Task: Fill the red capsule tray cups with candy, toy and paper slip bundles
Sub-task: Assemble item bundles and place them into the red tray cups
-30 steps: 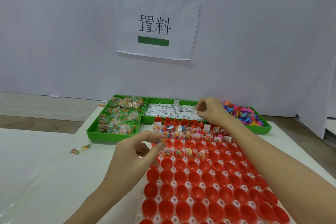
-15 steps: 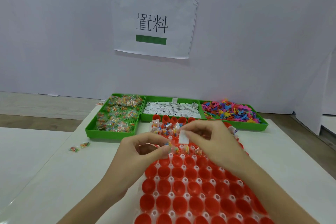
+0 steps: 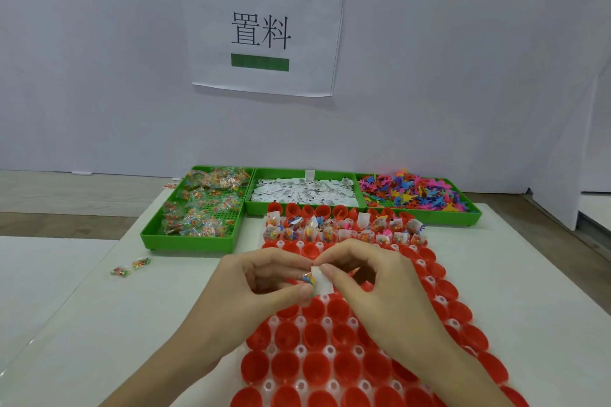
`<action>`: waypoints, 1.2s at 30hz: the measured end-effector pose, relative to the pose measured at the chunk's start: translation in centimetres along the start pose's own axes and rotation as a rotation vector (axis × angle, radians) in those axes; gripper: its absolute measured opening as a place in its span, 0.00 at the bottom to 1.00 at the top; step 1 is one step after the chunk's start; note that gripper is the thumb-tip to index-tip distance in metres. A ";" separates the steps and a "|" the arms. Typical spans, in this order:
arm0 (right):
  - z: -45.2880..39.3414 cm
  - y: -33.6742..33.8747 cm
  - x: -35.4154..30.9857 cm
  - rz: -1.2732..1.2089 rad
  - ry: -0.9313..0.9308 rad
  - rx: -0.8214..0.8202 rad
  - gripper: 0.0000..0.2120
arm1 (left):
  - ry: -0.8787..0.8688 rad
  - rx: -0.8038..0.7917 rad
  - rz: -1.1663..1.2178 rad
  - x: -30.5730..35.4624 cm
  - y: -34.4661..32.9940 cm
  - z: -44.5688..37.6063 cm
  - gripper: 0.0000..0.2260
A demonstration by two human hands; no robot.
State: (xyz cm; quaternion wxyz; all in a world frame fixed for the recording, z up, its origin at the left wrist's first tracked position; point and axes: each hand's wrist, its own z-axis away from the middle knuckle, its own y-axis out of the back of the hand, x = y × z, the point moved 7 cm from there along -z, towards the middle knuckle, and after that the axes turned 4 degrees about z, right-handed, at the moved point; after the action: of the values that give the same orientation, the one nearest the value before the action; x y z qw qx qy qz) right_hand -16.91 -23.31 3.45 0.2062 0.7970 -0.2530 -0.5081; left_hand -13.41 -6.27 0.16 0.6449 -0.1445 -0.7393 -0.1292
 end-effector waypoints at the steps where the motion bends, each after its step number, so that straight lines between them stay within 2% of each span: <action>1: 0.0 0.0 0.0 -0.010 -0.002 -0.001 0.07 | -0.005 -0.002 -0.010 0.0 0.0 0.0 0.14; 7: 0.2 -0.7 0.2 -0.084 -0.022 -0.122 0.11 | 0.011 0.009 -0.034 -0.1 0.5 -0.2 0.13; 11: 0.3 -0.8 0.2 -0.130 -0.035 -0.139 0.14 | 0.011 0.006 -0.066 -0.1 0.7 -0.2 0.14; 14: 0.0 0.1 0.0 -0.103 -0.013 -0.113 0.16 | 0.012 0.005 -0.080 0.0 0.7 -0.2 0.14; 17: -1.1 2.6 0.5 -0.081 -0.029 -0.014 0.15 | 0.016 0.011 -0.095 0.3 0.9 -0.1 0.14; 23: -6.2 7.7 5.6 0.325 -0.172 0.105 0.12 | 0.009 0.035 -0.066 0.7 1.0 0.1 0.10; 28: -10.8 8.7 12.0 0.596 -0.269 -0.024 0.10 | 0.039 0.062 -0.060 0.6 1.3 0.2 0.12; 31: -12.4 8.3 14.6 0.748 -0.255 -0.140 0.16 | 0.053 0.086 -0.036 0.3 1.3 0.2 0.12; 34: -13.7 7.3 15.5 0.782 -0.190 -0.232 0.21 | 0.055 0.097 -0.045 0.2 1.3 0.1 0.10; 36: -14.7 6.6 15.6 0.753 -0.142 -0.259 0.20 | 0.052 0.103 -0.047 0.2 1.5 0.1 0.10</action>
State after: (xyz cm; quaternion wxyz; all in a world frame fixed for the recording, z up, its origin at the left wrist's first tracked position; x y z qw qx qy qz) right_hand 0.79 -37.00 2.14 0.4586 0.5790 -0.4748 -0.4786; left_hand -12.92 -4.87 0.34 0.6673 -0.0901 -0.7312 -0.1097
